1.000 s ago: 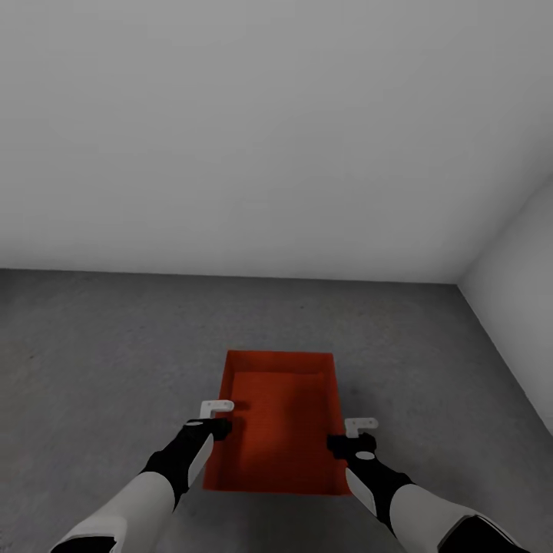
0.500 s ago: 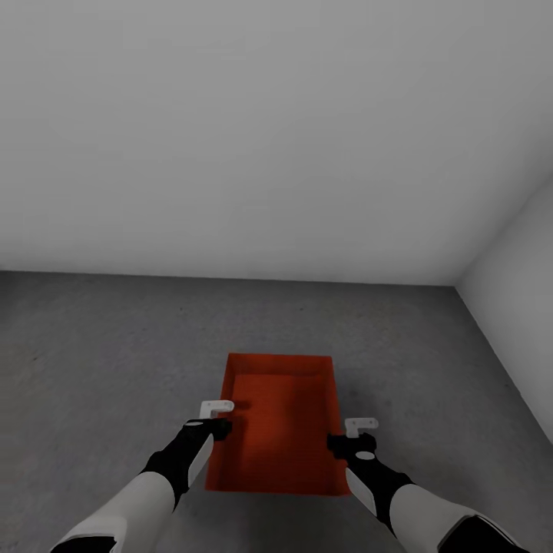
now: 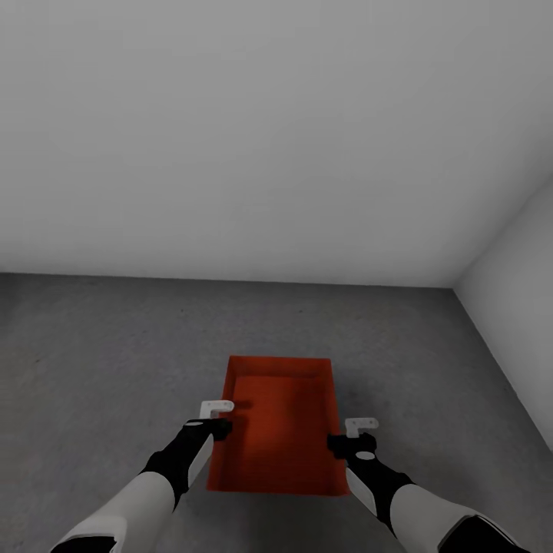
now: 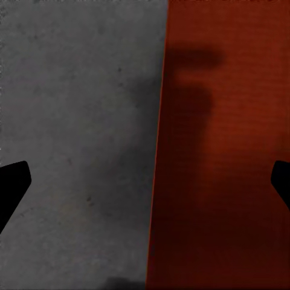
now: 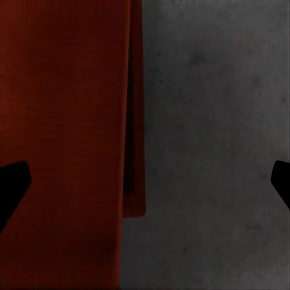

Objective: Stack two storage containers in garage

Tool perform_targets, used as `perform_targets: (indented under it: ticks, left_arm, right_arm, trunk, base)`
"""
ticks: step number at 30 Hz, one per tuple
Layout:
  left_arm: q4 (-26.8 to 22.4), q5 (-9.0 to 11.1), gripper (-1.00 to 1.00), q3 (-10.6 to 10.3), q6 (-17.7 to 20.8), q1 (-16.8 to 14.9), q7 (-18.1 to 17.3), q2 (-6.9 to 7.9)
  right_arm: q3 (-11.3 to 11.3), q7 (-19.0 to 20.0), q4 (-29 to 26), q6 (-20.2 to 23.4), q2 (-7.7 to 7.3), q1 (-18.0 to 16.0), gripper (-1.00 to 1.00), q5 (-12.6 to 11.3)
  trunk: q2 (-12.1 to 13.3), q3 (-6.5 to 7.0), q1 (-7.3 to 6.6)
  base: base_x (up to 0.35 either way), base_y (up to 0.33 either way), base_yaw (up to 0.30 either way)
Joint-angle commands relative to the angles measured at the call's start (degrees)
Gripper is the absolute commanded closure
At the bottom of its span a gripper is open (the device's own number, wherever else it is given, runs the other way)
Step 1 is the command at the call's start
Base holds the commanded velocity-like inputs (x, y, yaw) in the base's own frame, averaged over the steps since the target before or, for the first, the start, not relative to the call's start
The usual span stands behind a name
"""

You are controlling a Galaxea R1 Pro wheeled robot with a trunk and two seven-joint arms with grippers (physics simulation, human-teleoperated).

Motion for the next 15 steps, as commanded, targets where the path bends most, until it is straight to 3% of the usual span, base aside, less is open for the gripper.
perform_targets:
  ticks: [1,15]
  left_arm:
    - [-0.1,-0.4,-1.0,0.4,0.3,0.0,0.0,-0.07]
    - [-0.2,-0.4,-1.0,0.4,0.3,0.0,0.0,-0.07]
  right_arm:
    - [0.5,-0.2,0.0,-0.2,0.0,0.0,-1.0,-0.6]
    - [0.5,-0.2,0.0,-0.2,0.07,0.0,-1.0,-0.6]
  trunk:
    - [0.4,0.15,-0.23]
    - [6.0,2.66,-3.3]
  base:
    - [0.0,0.0,0.0]
    - [0.0,0.0,0.0]
